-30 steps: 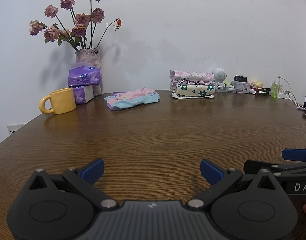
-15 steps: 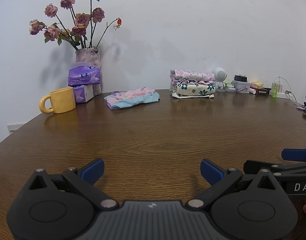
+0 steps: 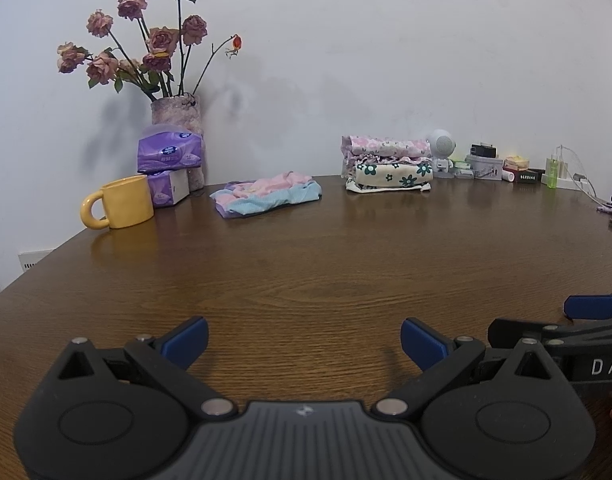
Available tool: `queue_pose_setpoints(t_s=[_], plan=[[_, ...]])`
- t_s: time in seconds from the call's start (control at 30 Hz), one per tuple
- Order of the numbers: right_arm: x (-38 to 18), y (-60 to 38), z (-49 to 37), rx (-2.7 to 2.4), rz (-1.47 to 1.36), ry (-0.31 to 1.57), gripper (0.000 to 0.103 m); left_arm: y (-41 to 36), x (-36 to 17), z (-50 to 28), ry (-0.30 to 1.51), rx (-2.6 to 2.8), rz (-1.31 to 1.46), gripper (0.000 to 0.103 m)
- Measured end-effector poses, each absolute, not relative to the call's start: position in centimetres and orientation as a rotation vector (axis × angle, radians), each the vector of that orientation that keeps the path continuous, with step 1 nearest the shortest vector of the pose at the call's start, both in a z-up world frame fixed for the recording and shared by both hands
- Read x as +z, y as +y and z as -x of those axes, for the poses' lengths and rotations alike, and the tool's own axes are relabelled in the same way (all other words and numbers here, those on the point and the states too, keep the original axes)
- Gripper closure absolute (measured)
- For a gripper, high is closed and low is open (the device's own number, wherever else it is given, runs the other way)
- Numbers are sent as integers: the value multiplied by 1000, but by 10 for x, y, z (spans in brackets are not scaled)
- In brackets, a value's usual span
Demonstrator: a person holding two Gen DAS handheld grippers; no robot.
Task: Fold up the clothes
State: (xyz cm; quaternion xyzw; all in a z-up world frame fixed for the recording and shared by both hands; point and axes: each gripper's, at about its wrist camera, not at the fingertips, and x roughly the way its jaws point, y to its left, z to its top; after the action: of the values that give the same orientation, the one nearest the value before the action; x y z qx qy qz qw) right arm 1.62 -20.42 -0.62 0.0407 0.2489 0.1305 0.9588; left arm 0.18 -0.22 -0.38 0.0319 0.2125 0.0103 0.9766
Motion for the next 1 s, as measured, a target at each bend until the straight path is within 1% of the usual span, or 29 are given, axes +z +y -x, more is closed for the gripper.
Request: queue_pose_setpoints(t_s=[0.17, 0.3, 0.57, 0.8, 1.0], plan=[[-3, -206, -19, 264, -85, 523, 0, 0, -3, -1, 418, 6, -53, 0], [4, -205, -25, 277, -79, 528, 0, 2, 0, -7, 445, -19, -56, 0], [44, -186, -61, 360, -59, 518, 0, 17, 29, -32, 452, -15, -39, 0], [75, -167, -111, 444, -54, 521, 0, 44, 64, -84, 486, -9, 30, 0], [94, -143, -185, 541, -82, 576, 0, 68, 81, -142, 524, -1, 13, 0]])
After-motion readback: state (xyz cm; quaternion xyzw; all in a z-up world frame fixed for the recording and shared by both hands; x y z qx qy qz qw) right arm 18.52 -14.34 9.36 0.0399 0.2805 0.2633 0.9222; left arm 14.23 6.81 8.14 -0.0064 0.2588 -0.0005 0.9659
